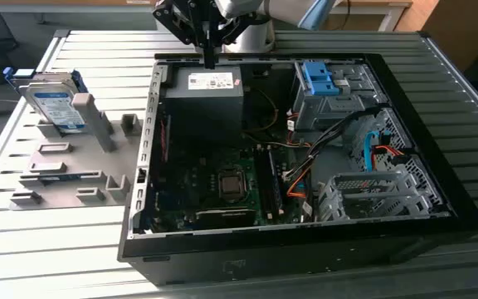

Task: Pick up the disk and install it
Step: 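Reach for the disk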

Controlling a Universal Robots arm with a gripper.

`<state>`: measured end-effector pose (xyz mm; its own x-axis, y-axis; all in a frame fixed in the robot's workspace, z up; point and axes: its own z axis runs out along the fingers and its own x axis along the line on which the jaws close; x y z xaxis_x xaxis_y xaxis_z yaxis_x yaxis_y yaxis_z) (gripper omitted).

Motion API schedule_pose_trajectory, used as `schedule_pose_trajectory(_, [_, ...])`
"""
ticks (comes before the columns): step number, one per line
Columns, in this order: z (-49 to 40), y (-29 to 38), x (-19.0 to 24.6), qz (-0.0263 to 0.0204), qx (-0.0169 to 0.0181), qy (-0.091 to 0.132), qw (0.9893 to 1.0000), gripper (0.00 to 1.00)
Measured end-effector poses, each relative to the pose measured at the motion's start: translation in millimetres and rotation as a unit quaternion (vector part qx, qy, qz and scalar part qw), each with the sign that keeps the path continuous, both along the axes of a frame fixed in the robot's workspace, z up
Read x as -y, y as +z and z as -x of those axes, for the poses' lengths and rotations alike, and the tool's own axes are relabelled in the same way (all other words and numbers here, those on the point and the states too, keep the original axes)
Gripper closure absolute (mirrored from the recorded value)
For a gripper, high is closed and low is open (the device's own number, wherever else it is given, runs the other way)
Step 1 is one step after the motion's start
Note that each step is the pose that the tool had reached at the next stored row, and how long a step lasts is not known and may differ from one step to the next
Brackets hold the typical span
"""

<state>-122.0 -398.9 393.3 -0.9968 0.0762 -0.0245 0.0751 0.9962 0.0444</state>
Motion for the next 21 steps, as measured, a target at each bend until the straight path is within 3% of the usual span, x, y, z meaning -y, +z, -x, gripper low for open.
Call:
schedule_pose_trajectory(11, [1.9, 0.0, 0.0, 0.0, 0.0, 0.0, 1.0, 0.89])
schedule_pose_trajectory(21, [12.8, -0.1, 0.0, 0.0, 0.0, 0.0, 1.0, 0.89])
